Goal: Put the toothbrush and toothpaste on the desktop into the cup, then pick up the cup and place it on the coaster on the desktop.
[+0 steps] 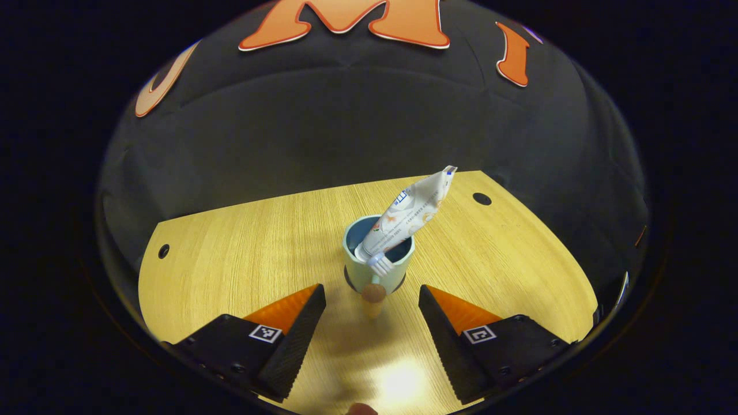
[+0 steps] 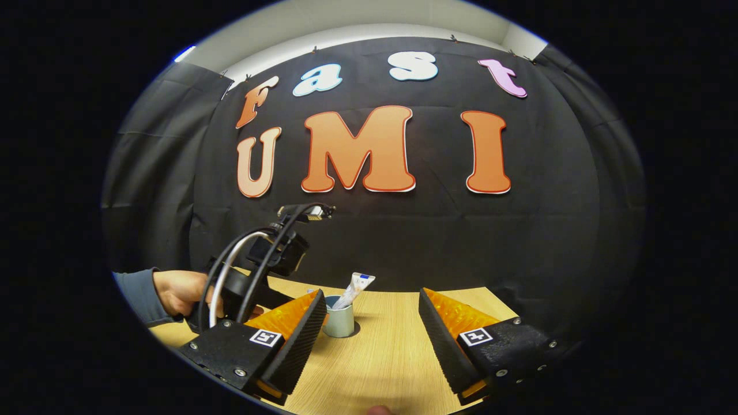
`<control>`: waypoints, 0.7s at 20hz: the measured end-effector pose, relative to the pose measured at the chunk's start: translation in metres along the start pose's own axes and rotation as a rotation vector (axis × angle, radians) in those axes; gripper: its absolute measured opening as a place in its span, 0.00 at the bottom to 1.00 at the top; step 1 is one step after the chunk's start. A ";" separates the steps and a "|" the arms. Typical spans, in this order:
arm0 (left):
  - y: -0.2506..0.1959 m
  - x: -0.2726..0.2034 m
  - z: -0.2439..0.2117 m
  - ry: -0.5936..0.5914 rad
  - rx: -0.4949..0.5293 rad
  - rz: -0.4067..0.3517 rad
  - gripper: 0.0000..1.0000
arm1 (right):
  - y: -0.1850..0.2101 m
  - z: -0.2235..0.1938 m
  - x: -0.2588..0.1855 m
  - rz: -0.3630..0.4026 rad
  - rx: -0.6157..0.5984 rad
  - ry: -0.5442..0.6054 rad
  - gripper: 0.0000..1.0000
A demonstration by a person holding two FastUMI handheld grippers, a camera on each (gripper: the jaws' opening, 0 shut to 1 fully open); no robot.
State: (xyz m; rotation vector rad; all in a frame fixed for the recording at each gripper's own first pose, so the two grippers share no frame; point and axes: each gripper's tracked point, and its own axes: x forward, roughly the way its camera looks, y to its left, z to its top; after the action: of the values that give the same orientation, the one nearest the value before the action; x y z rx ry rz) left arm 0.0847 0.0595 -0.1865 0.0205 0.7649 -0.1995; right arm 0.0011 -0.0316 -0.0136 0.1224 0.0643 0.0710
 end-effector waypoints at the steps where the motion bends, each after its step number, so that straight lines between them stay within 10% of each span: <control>1: 0.001 -0.010 0.003 -0.027 0.000 -0.003 0.98 | 0.003 0.002 0.001 -0.003 -0.005 -0.003 0.96; 14: 0.081 -0.164 0.027 -0.545 0.002 0.215 0.98 | 0.037 0.030 0.013 -0.015 0.001 -0.109 0.96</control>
State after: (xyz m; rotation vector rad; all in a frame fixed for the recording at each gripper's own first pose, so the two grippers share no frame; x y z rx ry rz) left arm 0.0030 0.1649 -0.0582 0.0476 0.2155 0.0039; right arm 0.0134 0.0021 0.0198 0.1265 -0.0438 0.0488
